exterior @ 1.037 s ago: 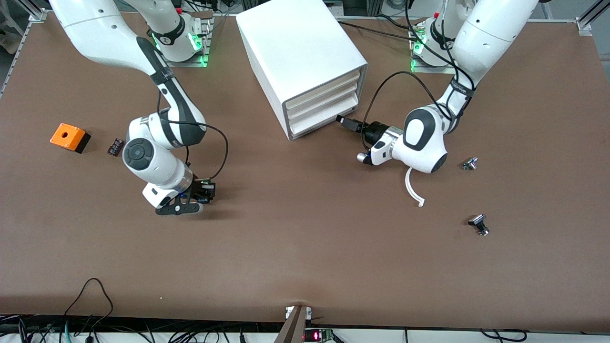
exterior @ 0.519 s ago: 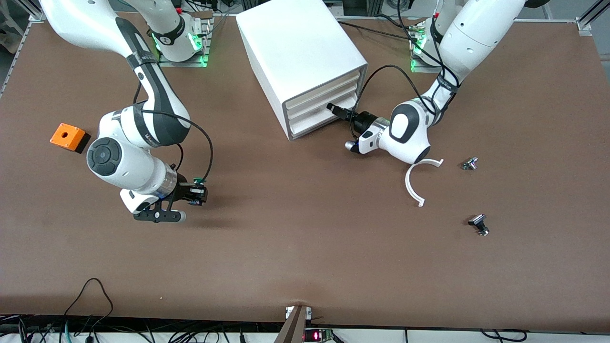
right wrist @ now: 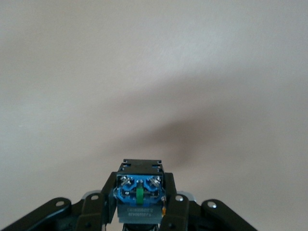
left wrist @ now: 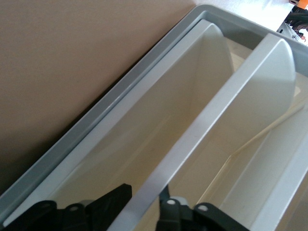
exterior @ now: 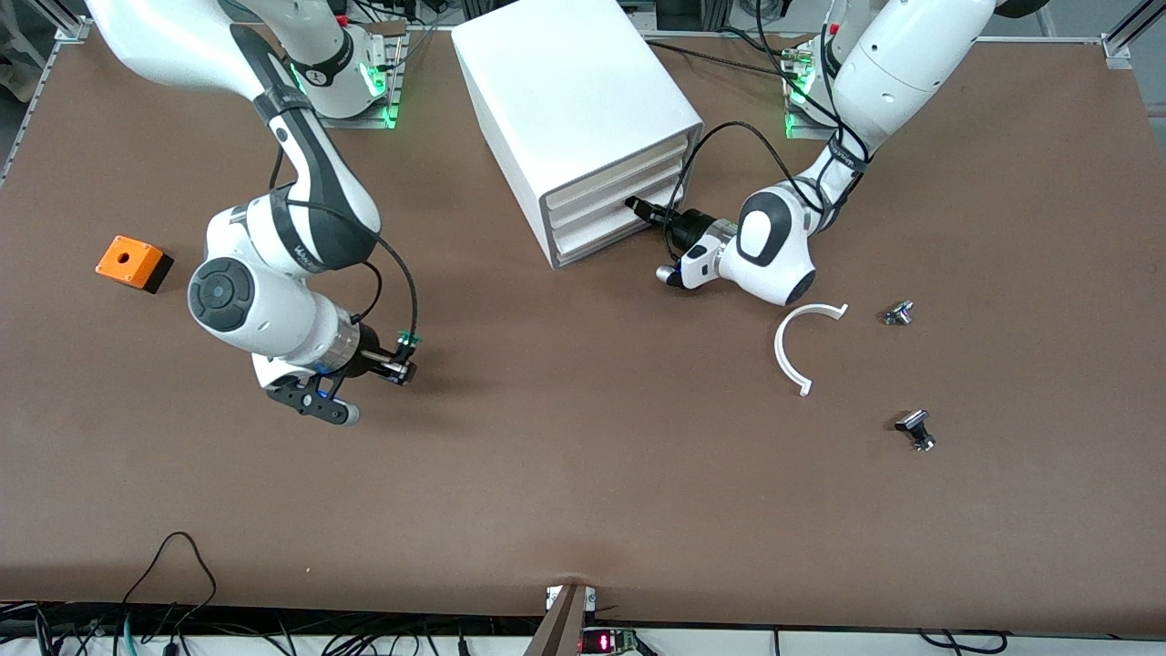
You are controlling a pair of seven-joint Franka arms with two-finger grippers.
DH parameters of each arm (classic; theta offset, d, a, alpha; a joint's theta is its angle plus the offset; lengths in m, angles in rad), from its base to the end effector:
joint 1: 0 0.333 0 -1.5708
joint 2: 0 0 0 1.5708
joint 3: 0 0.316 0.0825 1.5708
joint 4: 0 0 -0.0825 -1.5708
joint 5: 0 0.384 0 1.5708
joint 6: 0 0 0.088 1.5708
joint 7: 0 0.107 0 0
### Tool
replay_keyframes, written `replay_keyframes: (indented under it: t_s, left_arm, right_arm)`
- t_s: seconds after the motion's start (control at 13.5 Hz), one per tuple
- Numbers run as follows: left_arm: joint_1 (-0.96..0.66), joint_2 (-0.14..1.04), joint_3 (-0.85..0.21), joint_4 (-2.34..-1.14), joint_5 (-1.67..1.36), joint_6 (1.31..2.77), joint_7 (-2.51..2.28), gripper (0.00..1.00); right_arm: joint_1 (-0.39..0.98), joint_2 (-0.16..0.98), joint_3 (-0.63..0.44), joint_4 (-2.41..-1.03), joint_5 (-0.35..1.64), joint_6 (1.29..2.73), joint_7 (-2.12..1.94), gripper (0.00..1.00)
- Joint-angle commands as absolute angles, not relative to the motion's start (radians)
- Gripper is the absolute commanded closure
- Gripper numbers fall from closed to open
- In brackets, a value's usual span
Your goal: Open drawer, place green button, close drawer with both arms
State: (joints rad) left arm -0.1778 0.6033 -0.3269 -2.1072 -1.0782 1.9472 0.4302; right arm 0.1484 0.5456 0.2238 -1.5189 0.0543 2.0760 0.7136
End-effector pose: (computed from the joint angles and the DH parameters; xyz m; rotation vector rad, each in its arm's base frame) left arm 0.4170 -0.3089 0.1357 2.0454 -0.0912 -0.8537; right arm 0.6604 0.2345 0.3531 -2.9288 0.5939 0.0956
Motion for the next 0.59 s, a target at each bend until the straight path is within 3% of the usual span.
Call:
replay_keyframes:
  t_s: [0.0, 0.52]
  left_arm:
    - [-0.166, 0.601, -0.308, -2.111, -1.077, 2.097, 0.44, 1.0]
    - [-0.134, 0.597, -0.144, -1.973, -1.022, 2.1, 0.436, 1.0]
  right_arm:
    - [0.152, 0.561, 0.258, -1.438, 0.055, 2.005, 0.836, 0.85]
    - [0.19, 0.597, 0.262, -1.356, 0.046, 1.932, 0.992, 0.85]
